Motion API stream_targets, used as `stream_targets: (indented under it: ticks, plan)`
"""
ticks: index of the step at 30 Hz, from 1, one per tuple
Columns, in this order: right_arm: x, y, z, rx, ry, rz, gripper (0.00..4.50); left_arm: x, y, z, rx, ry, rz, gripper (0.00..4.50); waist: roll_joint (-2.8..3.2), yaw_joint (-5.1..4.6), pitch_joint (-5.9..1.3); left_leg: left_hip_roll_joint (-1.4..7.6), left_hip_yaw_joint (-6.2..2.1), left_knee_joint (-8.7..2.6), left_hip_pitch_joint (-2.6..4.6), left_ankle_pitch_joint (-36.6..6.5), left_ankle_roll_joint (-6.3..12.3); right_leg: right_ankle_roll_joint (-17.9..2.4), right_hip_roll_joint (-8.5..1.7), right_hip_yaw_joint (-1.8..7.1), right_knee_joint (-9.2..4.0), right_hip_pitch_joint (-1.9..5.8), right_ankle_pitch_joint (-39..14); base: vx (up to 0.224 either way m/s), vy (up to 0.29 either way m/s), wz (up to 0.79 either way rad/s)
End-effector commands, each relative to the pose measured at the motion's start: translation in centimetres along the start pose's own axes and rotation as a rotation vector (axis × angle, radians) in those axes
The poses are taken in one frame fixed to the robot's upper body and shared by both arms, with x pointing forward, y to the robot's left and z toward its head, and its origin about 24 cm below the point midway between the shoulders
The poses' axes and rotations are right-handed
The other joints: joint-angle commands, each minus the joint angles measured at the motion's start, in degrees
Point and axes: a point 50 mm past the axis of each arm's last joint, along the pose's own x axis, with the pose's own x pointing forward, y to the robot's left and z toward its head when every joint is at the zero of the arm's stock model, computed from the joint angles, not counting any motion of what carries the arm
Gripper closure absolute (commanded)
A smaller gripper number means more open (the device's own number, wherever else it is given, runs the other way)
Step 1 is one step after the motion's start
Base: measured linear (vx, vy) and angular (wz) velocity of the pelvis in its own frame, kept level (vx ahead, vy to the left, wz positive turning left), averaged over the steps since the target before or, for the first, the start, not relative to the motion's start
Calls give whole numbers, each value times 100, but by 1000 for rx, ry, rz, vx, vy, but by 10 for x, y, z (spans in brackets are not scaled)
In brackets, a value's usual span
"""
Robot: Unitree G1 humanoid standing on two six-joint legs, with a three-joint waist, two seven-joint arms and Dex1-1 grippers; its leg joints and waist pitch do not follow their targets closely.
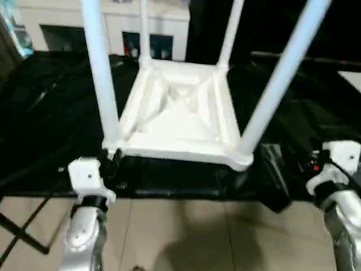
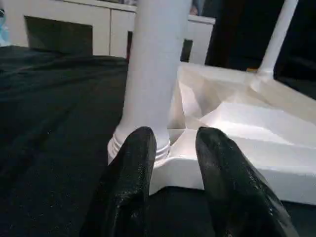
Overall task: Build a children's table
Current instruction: Rotate leg to tighten
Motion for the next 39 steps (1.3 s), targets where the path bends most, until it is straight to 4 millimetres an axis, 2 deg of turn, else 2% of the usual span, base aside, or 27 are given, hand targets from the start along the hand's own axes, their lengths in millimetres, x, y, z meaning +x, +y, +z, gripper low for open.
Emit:
stream_targets:
  ticks: [1,2,4,6,7,8,9,10,11,12,14,15,16,17,18,19,20,22,24,25,29,33,34,36,37,38,39]
  plan:
    - [2,5,0,27,15,94,62,2,5,6,38,-18,32,286,31,-99,-133,852,-618,-898,187,-3939,-1199,-768,-405,298,-469,-101,-2109,-76,-5,-9]
    - [3,8,-1,32,24,123,62,4,7,6,56,-14,26,286,-44,-105,-135,820,-587,-856,195,-4058,-1292,-781,-532,332,-544,-125,-2111,-52,-10,-8]
    - [6,14,-7,53,55,149,62,7,11,10,107,-9,35,286,-46,-82,-142,795,-559,-830,123,-3588,-1212,-805,-666,366,-613,-86,-2087,-26,-5,-4]
    - [12,20,-18,49,95,141,62,17,14,18,136,-18,28,286,86,-39,-168,786,-560,-847,130,-3276,-1236,-839,-654,340,-588,-74,-1759,-24,12,-18]
    - [12,21,-18,50,96,140,62,17,14,18,136,-18,26,286,28,-50,-185,788,-531,-852,140,-3172,-1233,-842,-621,332,-602,-80,-1563,0,0,0]
    - [12,24,-24,60,112,134,62,21,14,22,138,-21,12,286,49,-25,-175,802,-534,-873,135,-3077,-1260,-869,-602,321,-566,-76,-1243,0,0,0]
    - [14,27,-24,56,114,138,62,25,15,23,147,-13,11,286,246,24,-177,793,-555,-880,144,-3083,-1311,-892,-601,326,-512,-64,-1051,0,0,0]
    - [12,30,-22,83,101,149,62,28,16,24,141,-5,13,286,95,18,-185,810,-508,-877,125,-2833,-1206,-929,-598,326,-511,-48,-715,0,0,0]
    - [11,34,-21,94,102,152,62,31,17,25,149,-11,21,286,367,79,-193,793,-503,-885,176,-2807,-1220,-949,-574,325,-489,-60,-526,0,0,0]
    - [9,37,-20,95,96,168,62,34,17,25,139,-14,20,286,435,82,-196,782,-483,-871,196,-2872,-1228,-934,-553,330,-507,-81,-480,0,0,0]
    - [3,45,-24,83,120,199,62,38,18,23,83,-2,10,286,454,86,-226,770,-430,-828,182,-2701,-1046,-1009,-544,345,-560,-26,-243,0,0,0]
    - [2,49,-24,79,121,216,62,40,19,22,69,1,11,286,757,144,-203,775,-476,-853,172,-2758,-1059,-1059,-585,358,-470,1,-233,0,0,0]
    - [0,53,-23,90,109,250,62,41,21,21,83,9,24,256,547,141,-256,776,-419,-809,155,-2343,-809,-1121,-578,367,-497,25,83,55,-3,-6]
    - [-1,57,-22,99,97,273,62,43,23,21,98,14,34,250,637,182,-309,760,-369,-751,126,-1609,-406,-1265,-636,378,-449,97,586,0,0,0]
    - [-2,61,-22,89,115,301,62,44,26,20,90,11,57,250,632,192,-306,760,-324,-734,144,-1336,-191,-1318,-630,384,-478,68,768,0,0,0]
    - [-2,61,-22,89,115,301,62,44,26,20,90,11,57,250,733,211,-324,779,-294,-703,154,-950,90,-1413,-637,374,-458,78,1017,40,-63,4]
    - [-3,68,-21,93,122,349,62,44,31,20,94,25,78,244,753,212,-328,783,-277,-699,151,-927,243,-1445,-607,356,-446,80,1003,23,-67,4]
    - [-3,73,-18,100,135,398,62,40,35,21,54,29,89,214,682,227,-313,811,-277,-707,146,-1030,381,-1471,-613,354,-457,85,664,18,-59,3]
    - [-1,76,-17,98,138,414,62,33,37,20,14,29,84,207,616,239,-277,834,-282,-744,141,-1319,339,-1495,-611,346,-487,84,-6,0,0,0]
    - [0,77,-16,98,135,424,62,31,36,20,-2,24,86,207,658,236,-270,850,-304,-765,153,-1540,202,-1494,-610,343,-480,79,-394,0,0,0]
    - [4,82,-15,118,112,447,27,26,31,19,-39,23,47,165,627,237,-234,833,-310,-829,218,-2290,-341,-1289,-572,387,-544,-20,-1152,0,0,0]
    - [9,86,-14,145,95,446,0,29,23,17,-63,54,-68,130,610,304,-237,828,-319,-866,240,-2414,-575,-1119,-565,408,-558,-62,-1189,0,0,0]
    - [10,88,-12,165,87,449,0,31,12,14,-37,75,-221,124,672,336,-250,825,-321,-873,256,-2397,-648,-1085,-562,419,-543,-77,-1054,0,0,0]
    - [11,88,-11,164,81,445,0,39,13,6,41,121,-254,113,650,344,-261,796,-301,-887,271,-2454,-706,-980,-512,416,-537,-111,-958,0,0,0]
    - [11,88,-12,161,81,444,0,47,18,3,71,134,-221,100,732,331,-257,784,-294,-892,298,-2534,-815,-938,-488,416,-543,-132,-802,0,0,0]
    - [10,86,-12,154,82,434,0,51,20,2,70,141,-195,81,673,323,-268,774,-288,-884,313,-2556,-856,-940,-499,435,-529,-116,-687,0,0,0]
    - [9,84,-13,148,83,425,0,53,21,1,64,143,-175,81,642,312,-289,798,-315,-897,238,-2291,-797,-1002,-547,436,-488,-21,-428,0,0,0]
